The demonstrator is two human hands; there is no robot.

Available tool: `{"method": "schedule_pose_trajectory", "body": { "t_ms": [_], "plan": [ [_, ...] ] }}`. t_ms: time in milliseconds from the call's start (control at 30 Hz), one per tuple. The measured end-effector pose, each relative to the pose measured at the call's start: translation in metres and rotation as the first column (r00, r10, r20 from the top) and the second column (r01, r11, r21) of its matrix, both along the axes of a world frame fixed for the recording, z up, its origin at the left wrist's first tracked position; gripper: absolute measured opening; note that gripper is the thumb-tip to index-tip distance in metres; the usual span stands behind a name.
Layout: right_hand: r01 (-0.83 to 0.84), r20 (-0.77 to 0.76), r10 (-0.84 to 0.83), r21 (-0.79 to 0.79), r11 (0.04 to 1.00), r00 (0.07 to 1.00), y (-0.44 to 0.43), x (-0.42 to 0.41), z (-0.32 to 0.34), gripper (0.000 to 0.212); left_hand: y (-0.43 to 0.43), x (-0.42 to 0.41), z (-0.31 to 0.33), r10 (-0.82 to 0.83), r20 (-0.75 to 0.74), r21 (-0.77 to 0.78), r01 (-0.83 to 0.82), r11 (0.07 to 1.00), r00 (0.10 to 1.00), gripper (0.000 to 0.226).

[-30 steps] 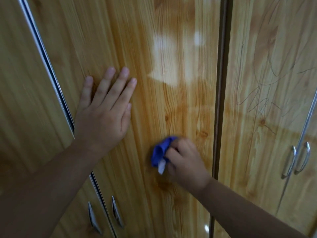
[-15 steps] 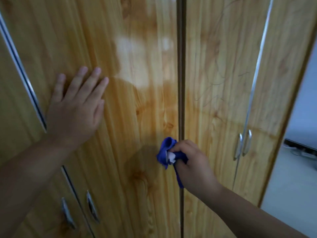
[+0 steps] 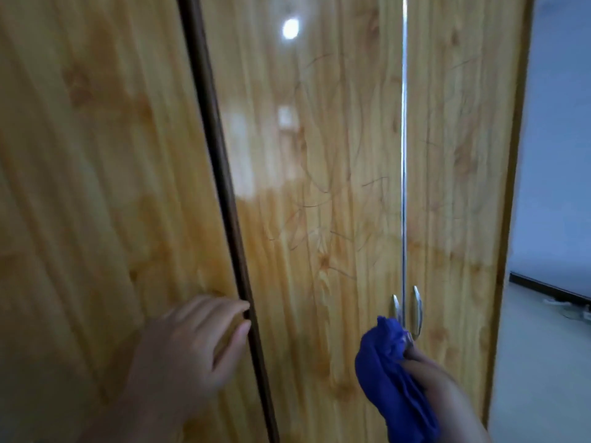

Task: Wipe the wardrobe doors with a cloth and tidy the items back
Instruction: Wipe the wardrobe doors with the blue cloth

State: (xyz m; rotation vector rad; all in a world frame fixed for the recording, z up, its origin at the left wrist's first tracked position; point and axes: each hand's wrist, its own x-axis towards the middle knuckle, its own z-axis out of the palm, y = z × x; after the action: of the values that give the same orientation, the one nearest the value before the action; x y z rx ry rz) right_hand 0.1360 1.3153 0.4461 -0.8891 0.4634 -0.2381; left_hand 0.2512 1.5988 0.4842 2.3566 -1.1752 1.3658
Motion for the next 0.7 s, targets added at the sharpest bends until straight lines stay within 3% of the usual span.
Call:
{"method": "schedule_pose_trajectory", "body": {
  "t_ms": [233, 433, 567, 700],
  "plan": [
    [-0.131, 0.259, 0.137, -0.037, 0.991, 0.956, -0.118, 0.017, 0.007, 0.032, -0.072, 0.001, 0.003, 0.165, -0.065, -0.064, -0.169, 0.983, 0.984, 0.043],
    [-0.257, 0.423, 0.269, -0.085, 0.963, 0.865, -0.144, 0.058, 0.061, 0.03, -0.109, -0.016, 0.045, 0.334, -0.083, -0.066, -0.339, 0.938, 0.939, 0.041],
    [-0.3, 0.52, 0.329, -0.143, 0.943, 0.788, -0.135, 0.083, 0.109, 0.031, -0.12, -0.015, 0.084, 0.385, -0.009, -0.069, -0.385, 0.92, 0.923, 0.04],
    [-0.283, 0.564, 0.407, -0.297, 0.912, 0.719, -0.12, 0.104, 0.161, 0.028, -0.119, -0.005, 0.138, 0.38, 0.138, -0.101, -0.369, 0.924, 0.915, 0.033]
  ]
}}
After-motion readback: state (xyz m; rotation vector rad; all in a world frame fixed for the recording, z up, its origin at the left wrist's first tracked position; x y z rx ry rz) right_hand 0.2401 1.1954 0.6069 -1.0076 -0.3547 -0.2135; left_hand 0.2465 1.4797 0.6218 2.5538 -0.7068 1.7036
